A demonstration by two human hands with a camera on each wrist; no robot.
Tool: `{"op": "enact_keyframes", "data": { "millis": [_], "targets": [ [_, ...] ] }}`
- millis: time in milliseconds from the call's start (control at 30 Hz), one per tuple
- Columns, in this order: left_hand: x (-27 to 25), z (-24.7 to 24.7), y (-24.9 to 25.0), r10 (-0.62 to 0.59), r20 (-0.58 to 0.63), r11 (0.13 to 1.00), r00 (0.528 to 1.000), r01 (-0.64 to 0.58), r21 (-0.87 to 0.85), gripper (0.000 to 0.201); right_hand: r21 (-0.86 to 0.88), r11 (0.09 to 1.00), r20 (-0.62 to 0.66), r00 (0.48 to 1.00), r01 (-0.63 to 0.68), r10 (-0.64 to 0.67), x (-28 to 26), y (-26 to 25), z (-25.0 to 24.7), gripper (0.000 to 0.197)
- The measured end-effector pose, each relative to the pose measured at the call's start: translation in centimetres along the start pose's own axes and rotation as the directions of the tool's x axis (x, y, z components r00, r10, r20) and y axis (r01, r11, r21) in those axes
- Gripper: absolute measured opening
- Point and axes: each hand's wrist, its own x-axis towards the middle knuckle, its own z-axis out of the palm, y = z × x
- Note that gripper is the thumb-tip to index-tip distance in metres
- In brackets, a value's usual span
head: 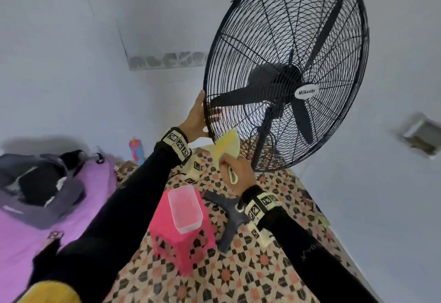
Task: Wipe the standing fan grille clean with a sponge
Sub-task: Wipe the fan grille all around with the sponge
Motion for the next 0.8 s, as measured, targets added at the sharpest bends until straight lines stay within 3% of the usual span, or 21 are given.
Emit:
{"op": "enact_keyframes", "data": {
  "millis": [67,133,233,367,500,600,800],
  "targets": [
    [-0.1,0.7,-0.1,0.015,-0.071,1.000,0.997,-0.015,0.002,0.091,-0.003,0.999,0.072,0.997,-0.032,0.033,-2.2,1.5,-0.3,0.010],
    [-0.1,1.2,-0.4,0.027,-0.094,0.999,0.995,-0.024,0.026,0.096,0.070,0.998,0.067,0.998,0.005,-0.009,-1.0,-0.1,-1.9,0.008],
    [-0.2,1.6,-0.6,0.017,-0.039,1.000,0.999,-0.017,0.007,0.103,0.177,0.979,-0.116,0.990,0.102,-0.083,3.8,-4.4,-4.9,0.015],
    [-0.6,2.1,-0.3,0.020,0.021,0.994,1.000,-0.018,-0.111,0.090,0.293,0.956,-0.223,0.972,0.001,0.067,6.7,-6.8,-6.0,0.044],
    [-0.5,1.9,-0.8,0.002,-0.135,1.000,0.991,-0.003,-0.009,0.098,0.398,0.905,-0.145,0.964,-0.151,0.225,0.4,-3.5,-2.6,0.043],
    [-0.1,1.6,-1.2,0.030,-0.162,1.000,0.986,-0.029,0.009,0.102,0.395,0.869,-0.126,0.920,-0.297,0.372,-1.8,-2.6,-2.2,0.036],
    [2.8,-0.1,-3.0,-0.014,-0.057,0.999,0.998,0.011,-0.042,0.122,0.378,0.920,-0.305,0.925,-0.103,0.228,5.8,-7.7,-5.7,0.027]
  ]
}}
